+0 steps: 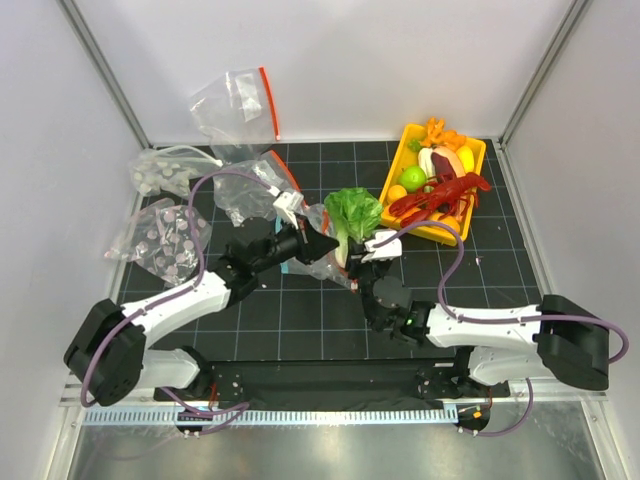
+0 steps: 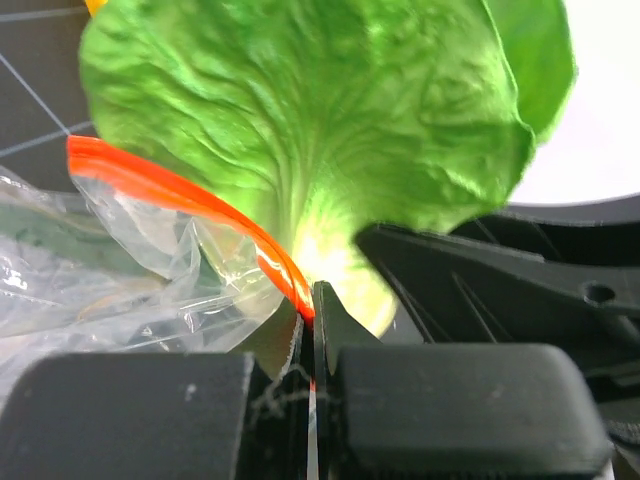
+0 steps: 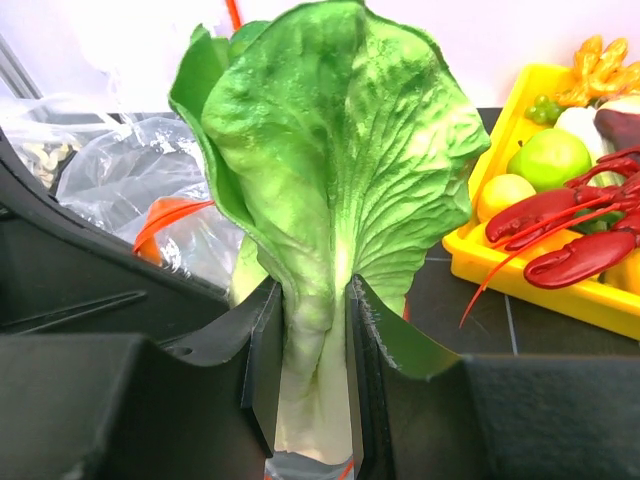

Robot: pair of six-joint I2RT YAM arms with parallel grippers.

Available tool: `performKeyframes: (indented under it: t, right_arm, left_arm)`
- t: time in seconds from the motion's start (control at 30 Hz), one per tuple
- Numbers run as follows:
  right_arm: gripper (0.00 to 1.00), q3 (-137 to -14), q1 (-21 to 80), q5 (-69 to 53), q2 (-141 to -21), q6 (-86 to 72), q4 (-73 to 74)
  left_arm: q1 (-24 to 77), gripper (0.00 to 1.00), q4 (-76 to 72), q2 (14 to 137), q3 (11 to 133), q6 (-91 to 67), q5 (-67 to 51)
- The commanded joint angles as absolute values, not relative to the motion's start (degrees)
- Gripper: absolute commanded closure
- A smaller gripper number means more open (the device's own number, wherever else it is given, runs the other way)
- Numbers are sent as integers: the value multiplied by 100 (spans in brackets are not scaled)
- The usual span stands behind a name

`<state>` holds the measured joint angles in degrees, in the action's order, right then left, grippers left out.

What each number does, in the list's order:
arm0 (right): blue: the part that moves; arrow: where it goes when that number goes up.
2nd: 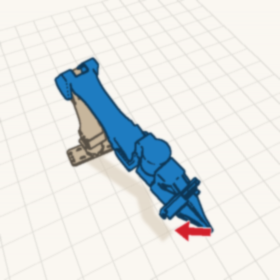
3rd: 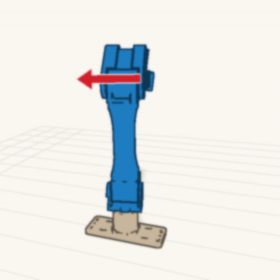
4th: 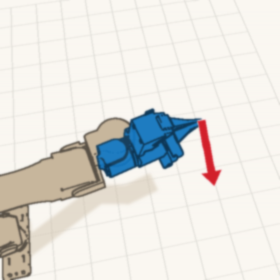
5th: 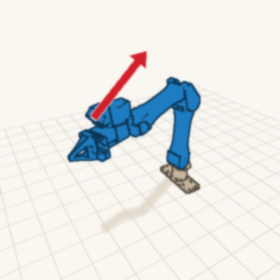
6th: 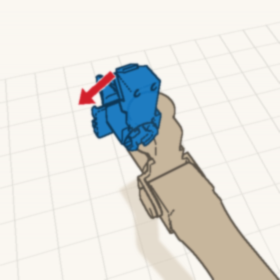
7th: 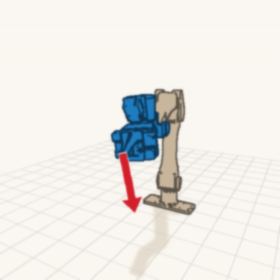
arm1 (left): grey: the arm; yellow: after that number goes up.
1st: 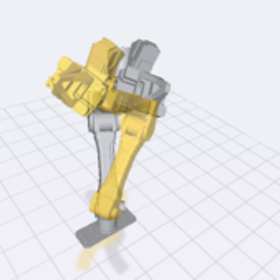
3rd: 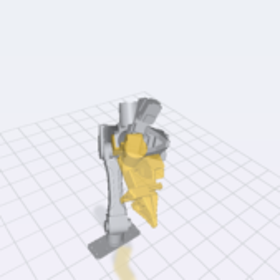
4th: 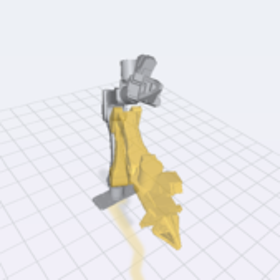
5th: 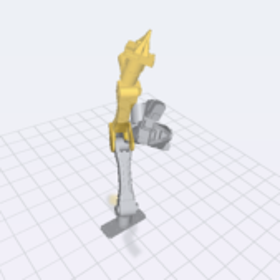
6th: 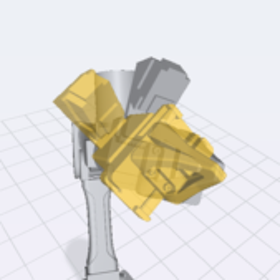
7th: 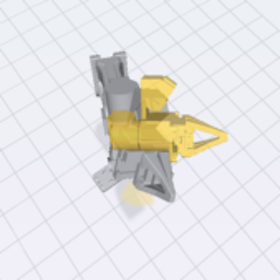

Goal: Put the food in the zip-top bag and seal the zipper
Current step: Place the fake vegetable in the zipper food storage bag.

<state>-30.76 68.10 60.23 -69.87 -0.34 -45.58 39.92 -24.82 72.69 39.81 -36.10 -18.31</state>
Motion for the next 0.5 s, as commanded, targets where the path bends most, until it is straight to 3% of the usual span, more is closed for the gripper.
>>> performKeyframes:
  t: [0.0,0.23,0.47]
  right_arm:
    - [91,-3041,6838,5872,-7064,-456,-5142]
    - [86,-3823,6908,5993,-8470,-642,-4474]
    - [77,-4087,6908,5977,-8859,-1248,-3815]
  left_arm:
    - [4008,100,-3224,7505,3710,-3726,-1442]
    - [3824,100,-4024,8023,3288,-4165,-1274]
    - [3129,100,-4369,8156,2901,-4807,-1617]
